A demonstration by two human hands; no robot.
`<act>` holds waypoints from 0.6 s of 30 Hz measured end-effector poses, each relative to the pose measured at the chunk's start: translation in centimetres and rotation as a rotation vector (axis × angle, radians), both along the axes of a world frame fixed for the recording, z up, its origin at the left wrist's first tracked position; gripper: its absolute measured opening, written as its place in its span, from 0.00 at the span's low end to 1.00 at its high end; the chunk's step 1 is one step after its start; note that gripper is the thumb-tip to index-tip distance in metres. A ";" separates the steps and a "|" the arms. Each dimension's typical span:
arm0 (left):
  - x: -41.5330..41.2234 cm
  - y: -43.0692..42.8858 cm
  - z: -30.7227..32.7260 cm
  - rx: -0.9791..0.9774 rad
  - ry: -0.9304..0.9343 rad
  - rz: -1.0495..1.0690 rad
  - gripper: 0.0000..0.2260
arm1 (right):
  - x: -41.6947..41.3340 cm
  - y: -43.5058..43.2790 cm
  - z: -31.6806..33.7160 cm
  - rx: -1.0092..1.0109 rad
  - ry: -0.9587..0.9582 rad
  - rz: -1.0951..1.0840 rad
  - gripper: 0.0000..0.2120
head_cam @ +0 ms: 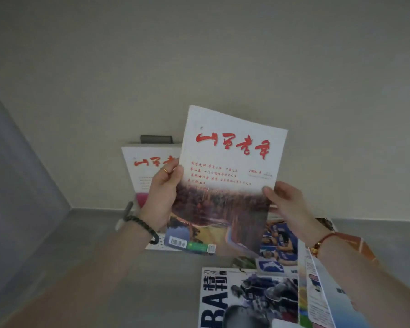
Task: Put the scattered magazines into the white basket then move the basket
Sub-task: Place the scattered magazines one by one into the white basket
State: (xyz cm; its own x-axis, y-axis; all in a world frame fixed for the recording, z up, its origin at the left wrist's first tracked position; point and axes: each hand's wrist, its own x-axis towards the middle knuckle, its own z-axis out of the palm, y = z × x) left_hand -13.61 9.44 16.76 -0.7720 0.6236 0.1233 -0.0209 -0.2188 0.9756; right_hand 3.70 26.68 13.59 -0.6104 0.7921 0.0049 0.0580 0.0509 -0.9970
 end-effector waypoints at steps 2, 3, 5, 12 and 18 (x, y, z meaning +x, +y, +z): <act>-3.2 -2.0 0.5 0.009 0.012 0.075 0.10 | -3.9 -1.3 1.2 0.075 0.023 -0.042 0.03; -4.9 -2.8 0.7 0.007 0.042 0.121 0.10 | -5.8 -2.0 1.7 0.116 0.025 -0.064 0.02; -8.1 -4.2 0.7 -0.025 0.121 0.223 0.08 | -9.3 -3.2 2.2 0.182 0.024 -0.100 0.02; -16.4 -5.5 -2.9 -0.250 0.292 0.385 0.07 | -17.0 -4.5 -1.1 0.270 -0.061 -0.156 0.08; -19.7 -4.3 -7.6 -0.295 0.179 0.442 0.08 | -20.4 -4.1 -5.0 0.212 -0.130 -0.236 0.06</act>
